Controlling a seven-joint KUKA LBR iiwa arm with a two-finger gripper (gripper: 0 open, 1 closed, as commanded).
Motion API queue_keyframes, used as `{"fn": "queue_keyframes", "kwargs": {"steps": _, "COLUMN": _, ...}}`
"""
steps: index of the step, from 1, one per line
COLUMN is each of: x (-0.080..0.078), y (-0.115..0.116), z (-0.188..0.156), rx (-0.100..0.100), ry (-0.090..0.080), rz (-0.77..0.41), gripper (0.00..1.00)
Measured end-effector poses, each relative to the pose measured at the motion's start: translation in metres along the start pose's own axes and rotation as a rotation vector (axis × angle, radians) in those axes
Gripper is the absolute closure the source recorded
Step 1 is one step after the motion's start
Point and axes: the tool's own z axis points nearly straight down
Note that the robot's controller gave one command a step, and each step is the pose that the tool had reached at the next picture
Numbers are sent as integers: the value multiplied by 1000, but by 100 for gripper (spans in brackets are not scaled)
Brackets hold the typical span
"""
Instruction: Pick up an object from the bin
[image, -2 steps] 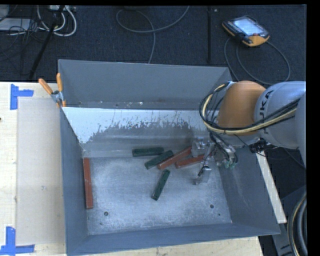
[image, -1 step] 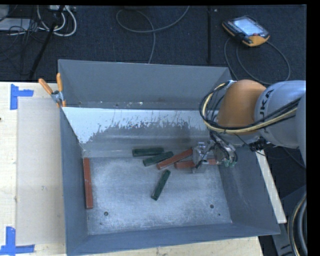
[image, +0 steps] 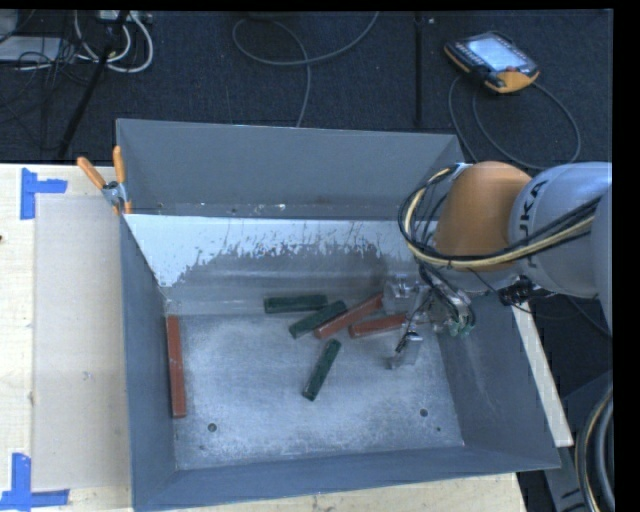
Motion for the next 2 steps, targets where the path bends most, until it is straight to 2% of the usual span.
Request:
{"fn": "queue_keyframes", "kwargs": {"steps": 1, "x": -2, "y": 0, "z": -2, "rx": 0, "ry": -10, "rz": 0, "gripper": 100}}
{"fn": "queue_keyframes", "kwargs": {"steps": 2, "x": 0, "y": 0, "z": 0, "rx": 0, "ry": 0, "rz": -1, "gripper": 0}}
